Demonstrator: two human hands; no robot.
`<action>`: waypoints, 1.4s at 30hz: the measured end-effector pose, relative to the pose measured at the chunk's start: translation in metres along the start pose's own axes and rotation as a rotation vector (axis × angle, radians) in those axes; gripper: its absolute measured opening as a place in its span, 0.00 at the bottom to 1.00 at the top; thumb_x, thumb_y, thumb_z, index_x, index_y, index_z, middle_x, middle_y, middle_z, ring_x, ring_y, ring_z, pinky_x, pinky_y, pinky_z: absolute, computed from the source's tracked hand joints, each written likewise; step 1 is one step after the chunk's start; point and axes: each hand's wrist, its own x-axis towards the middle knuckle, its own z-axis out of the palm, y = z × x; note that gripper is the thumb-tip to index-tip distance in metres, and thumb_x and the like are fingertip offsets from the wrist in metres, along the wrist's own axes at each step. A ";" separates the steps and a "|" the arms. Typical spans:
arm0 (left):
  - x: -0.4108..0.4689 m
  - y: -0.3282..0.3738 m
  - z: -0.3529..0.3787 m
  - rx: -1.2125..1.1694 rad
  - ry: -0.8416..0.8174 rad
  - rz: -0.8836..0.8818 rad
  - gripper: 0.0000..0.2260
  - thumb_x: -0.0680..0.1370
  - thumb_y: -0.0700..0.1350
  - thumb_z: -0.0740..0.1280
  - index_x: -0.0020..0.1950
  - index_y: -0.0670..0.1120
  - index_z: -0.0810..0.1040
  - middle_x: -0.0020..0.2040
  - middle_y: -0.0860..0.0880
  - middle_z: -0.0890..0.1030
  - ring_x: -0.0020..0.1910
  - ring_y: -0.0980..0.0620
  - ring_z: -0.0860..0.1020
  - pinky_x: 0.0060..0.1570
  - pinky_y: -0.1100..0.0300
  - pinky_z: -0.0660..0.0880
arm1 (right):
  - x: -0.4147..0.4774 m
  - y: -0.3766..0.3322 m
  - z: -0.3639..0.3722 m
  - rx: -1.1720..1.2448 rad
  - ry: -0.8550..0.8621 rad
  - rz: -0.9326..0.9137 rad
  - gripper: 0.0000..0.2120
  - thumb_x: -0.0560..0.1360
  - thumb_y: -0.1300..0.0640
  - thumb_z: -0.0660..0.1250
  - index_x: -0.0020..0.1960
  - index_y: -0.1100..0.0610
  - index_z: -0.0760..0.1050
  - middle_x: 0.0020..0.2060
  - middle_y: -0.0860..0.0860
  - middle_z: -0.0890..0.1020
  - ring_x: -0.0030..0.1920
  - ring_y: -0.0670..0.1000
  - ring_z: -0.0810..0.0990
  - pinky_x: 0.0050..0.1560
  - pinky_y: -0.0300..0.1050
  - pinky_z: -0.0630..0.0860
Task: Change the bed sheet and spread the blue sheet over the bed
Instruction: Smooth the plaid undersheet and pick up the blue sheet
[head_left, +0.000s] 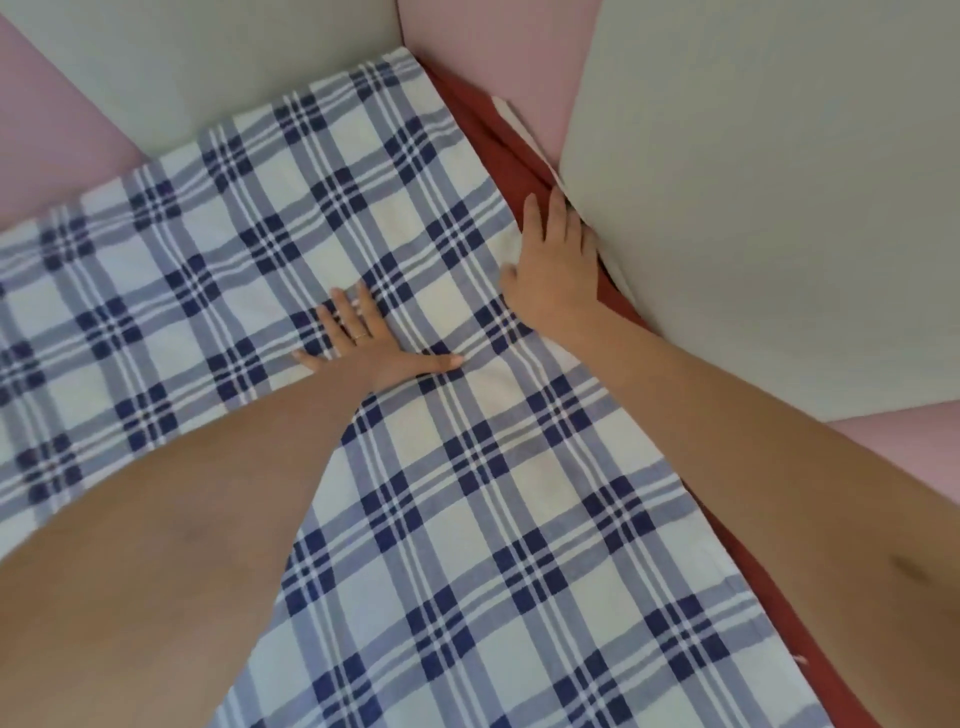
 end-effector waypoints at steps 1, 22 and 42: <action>0.003 -0.001 -0.002 -0.005 -0.013 0.001 0.69 0.49 0.83 0.58 0.69 0.49 0.20 0.71 0.46 0.22 0.73 0.43 0.28 0.66 0.28 0.38 | 0.012 -0.007 -0.001 0.026 -0.008 0.040 0.38 0.78 0.47 0.59 0.77 0.61 0.44 0.76 0.60 0.50 0.75 0.59 0.55 0.73 0.53 0.53; 0.017 -0.003 -0.010 -0.033 -0.112 0.026 0.68 0.52 0.82 0.61 0.60 0.47 0.14 0.65 0.45 0.16 0.68 0.41 0.21 0.63 0.29 0.32 | 0.090 -0.027 -0.004 0.638 -0.450 0.340 0.44 0.65 0.28 0.65 0.73 0.51 0.63 0.71 0.53 0.64 0.70 0.56 0.65 0.71 0.52 0.63; 0.024 -0.007 -0.011 -0.056 -0.159 0.069 0.66 0.55 0.80 0.63 0.55 0.48 0.11 0.59 0.46 0.12 0.61 0.43 0.16 0.60 0.29 0.28 | 0.175 -0.097 -0.017 0.597 -0.312 0.400 0.48 0.65 0.30 0.62 0.75 0.59 0.57 0.72 0.56 0.63 0.69 0.56 0.66 0.67 0.52 0.66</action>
